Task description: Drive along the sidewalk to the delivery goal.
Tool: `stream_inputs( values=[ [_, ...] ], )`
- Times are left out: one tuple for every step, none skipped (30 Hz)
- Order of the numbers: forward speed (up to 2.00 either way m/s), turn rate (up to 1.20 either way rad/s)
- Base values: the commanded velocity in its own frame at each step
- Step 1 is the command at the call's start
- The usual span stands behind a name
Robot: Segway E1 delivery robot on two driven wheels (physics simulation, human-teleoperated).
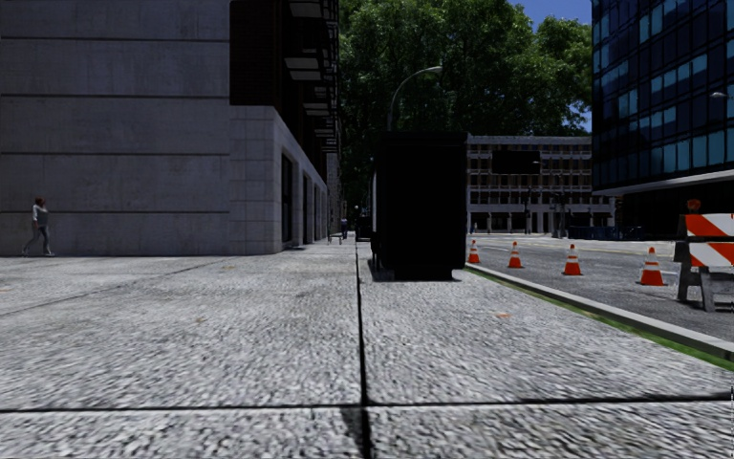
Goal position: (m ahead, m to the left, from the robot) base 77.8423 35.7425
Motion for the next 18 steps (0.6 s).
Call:
stream_inputs(
  values=[
    [1.97,0.35],
    [1.97,0.39],
    [1.97,0.39],
    [1.97,0.4],
    [1.97,0.4],
    [1.97,0.4],
    [1.97,0.4],
    [1.97,0.4],
    [1.97,0.4],
    [1.97,0.4],
    [1.97,0.4],
    [1.97,0.4],
    [1.97,0.4],
    [1.97,0.4],
    [1.97,0.4],
    [1.97,0.0],
    [1.97,0.0],
    [1.97,0.0]
  ],
)
